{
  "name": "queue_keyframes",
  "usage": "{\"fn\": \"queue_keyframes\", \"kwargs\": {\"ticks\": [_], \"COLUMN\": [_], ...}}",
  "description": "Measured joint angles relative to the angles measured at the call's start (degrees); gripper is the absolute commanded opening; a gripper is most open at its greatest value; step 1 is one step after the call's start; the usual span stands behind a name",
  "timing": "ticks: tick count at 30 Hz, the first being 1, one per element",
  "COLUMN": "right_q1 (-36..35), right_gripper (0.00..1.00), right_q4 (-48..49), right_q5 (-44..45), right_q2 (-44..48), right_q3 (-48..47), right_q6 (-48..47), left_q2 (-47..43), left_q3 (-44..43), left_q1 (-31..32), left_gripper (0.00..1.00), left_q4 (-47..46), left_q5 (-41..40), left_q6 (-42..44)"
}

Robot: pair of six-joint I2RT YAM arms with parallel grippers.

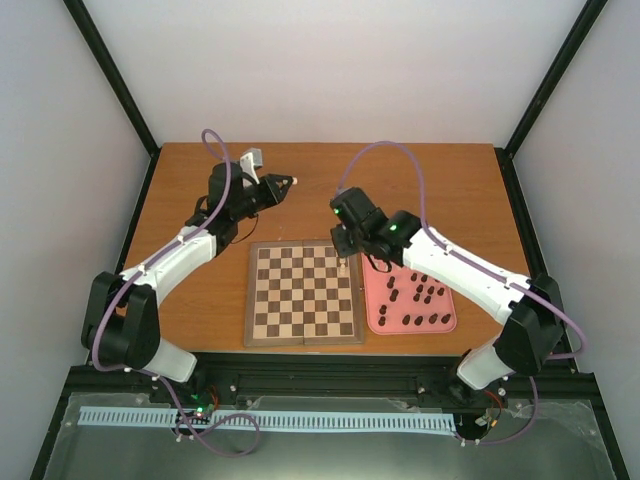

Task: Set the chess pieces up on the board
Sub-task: Place the chess piece on the chessboard.

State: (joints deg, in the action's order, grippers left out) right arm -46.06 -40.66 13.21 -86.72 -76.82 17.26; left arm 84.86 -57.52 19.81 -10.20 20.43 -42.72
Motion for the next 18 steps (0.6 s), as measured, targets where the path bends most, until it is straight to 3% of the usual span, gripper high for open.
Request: {"fn": "queue_keyframes", "kwargs": {"ticks": [8, 18], "right_q1": [-4.7, -8.9], "right_gripper": [0.14, 0.14], "right_q4": [-7.8, -8.8], "right_q5": [6.3, 8.8], "right_q2": [-0.2, -5.4], "right_q3": [3.1, 7.9], "right_q6": [2.9, 6.6], "left_q2": [-0.7, -0.7], "left_q3": [-0.5, -0.5], "left_q1": [-0.1, -0.2], "left_gripper": [0.01, 0.01], "left_q4": [6.3, 7.4], "left_q5": [-5.0, -5.9], "left_q6": [6.4, 8.0]}}
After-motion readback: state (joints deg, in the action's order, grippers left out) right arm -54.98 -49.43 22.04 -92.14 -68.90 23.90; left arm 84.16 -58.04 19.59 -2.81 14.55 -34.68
